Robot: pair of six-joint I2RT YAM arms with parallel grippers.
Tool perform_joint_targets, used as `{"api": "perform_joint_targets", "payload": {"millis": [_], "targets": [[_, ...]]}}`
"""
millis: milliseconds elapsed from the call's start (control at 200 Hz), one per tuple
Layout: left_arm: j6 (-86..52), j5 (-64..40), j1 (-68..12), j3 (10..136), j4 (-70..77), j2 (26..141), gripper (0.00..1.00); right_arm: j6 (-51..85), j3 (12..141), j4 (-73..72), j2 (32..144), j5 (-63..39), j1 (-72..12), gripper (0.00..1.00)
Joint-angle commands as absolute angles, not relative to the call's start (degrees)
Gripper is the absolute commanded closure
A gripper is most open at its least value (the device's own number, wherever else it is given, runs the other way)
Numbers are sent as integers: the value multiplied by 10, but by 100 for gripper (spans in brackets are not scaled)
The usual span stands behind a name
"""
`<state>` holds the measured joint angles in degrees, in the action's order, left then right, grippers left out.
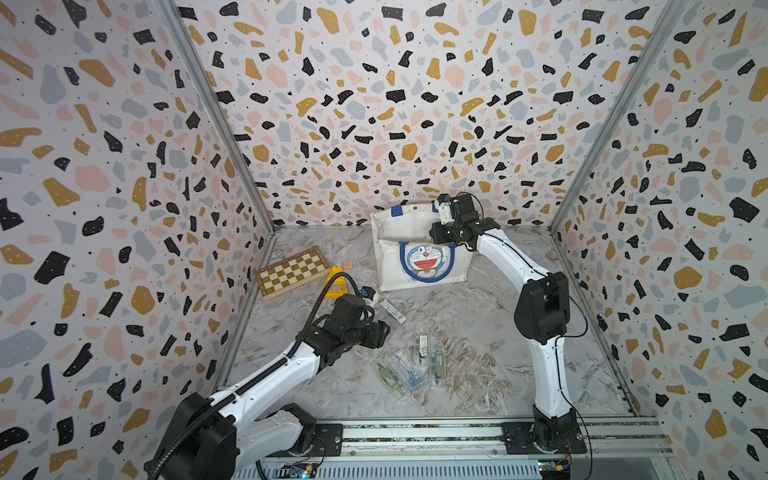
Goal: Put the compass set into the canvas bag
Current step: Place the compass set in the canvas bag.
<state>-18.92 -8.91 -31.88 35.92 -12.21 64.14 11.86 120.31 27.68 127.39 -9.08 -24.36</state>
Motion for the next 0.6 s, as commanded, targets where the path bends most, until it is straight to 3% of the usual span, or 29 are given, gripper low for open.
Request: {"api": "perform_joint_targets", "payload": {"millis": [0, 130, 345, 596], "targets": [[-194, -97, -316, 374, -123, 651, 33, 106, 1231, 310, 1271, -81, -251, 100], [-197, -103, -316, 375, -125, 661, 33, 104, 1231, 316, 1275, -74, -251, 94], [-204, -104, -316, 372, -120, 661, 33, 101, 1235, 316, 1265, -72, -251, 63], [-218, -93, -316, 379, -135, 668, 31, 96, 1260, 321, 1240, -82, -251, 52]]}}
